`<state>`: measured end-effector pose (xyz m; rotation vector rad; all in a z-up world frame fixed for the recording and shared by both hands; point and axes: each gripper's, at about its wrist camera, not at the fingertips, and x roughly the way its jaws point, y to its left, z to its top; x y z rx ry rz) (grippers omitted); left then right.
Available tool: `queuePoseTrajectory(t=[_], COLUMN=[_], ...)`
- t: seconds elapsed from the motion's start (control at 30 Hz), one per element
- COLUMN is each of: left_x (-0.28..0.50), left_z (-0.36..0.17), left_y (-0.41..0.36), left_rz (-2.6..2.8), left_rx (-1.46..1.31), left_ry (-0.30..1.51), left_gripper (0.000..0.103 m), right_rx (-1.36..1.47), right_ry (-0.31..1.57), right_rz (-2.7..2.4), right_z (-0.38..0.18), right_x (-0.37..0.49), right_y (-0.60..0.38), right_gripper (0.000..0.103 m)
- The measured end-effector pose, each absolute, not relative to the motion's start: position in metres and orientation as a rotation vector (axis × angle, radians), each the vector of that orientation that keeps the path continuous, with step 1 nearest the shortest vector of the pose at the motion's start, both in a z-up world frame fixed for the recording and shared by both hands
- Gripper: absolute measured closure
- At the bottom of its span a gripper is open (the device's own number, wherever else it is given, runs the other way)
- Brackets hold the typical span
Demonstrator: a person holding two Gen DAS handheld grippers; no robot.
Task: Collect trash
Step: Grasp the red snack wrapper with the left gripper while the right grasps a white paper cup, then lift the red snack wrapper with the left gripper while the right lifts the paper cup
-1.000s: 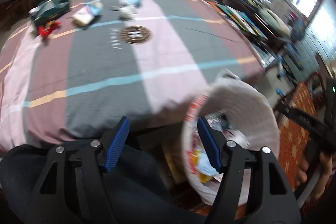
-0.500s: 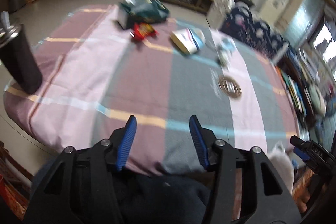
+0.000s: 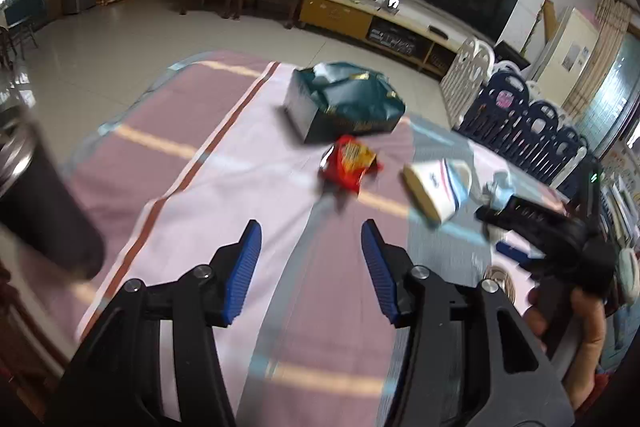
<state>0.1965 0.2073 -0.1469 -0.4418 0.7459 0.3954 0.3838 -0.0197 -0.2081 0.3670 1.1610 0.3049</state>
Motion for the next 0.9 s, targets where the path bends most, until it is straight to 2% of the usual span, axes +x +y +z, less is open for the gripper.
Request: queuePoseTrajectory(t=[0.13,0.2,0.3,0.33,0.4,0.5,0.57,0.6,0.63,0.73,0.77,0.8,0.9], left_x=[0.236,0.253,0.279,0.289,0.304,0.322,0.33,0.334,0.337,0.343,0.341,0.34,0.327], left_z=[-0.166,-0.176,-0.189,-0.194,-0.204,-0.212,-0.217,-0.22,-0.223,-0.235,-0.235,-0.234,-0.216], left_y=[0.232,0.244,0.25,0.251,0.253,0.25,0.245,0.241,0.24,0.238,0.238,0.237,0.23], left_rz=[0.367,0.337,0.353,0.351,0.329,0.305,0.29,0.285,0.291,0.286,0.28,0.276,0.267], left_rx=[-0.512,-0.557,-0.517,-0.503,-0.515,-0.515,-0.495,-0.475,-0.456,-0.446,-0.455,-0.455,-0.453], left_ry=[0.764,0.774,0.791,0.797,0.801,0.813,0.83,0.84,0.854,0.873,0.864,0.852,0.789], left_gripper=[0.05,0.046,0.046,0.046,0.046,0.046,0.053,0.069,0.079,0.088,0.089,0.092,0.093], right_rx=[0.42,0.409,0.406,0.387,0.373,0.368,0.383,0.381,0.361,0.318,0.308,0.298,0.242], right_ry=[1.181,1.139,1.127,1.116,1.105,1.07,1.055,1.048,1.032,0.995,0.983,0.973,0.922], right_rz=[0.265,0.27,0.311,0.317,0.378,0.41,0.446,0.453,0.449,0.46,0.474,0.484,0.464], right_z=[-0.234,-0.236,-0.238,-0.237,-0.236,-0.227,-0.219,-0.214,-0.208,-0.194,-0.188,-0.182,-0.161], right_x=[0.411,0.42,0.429,0.43,0.43,0.425,0.419,0.416,0.41,0.393,0.386,0.38,0.352], right_y=[-0.013,-0.005,0.006,0.01,0.017,0.015,0.01,0.007,0.003,-0.004,-0.006,-0.01,-0.023], right_gripper=[0.034,0.034,0.036,0.039,0.058,0.068,0.073,0.074,0.074,0.077,0.088,0.09,0.09])
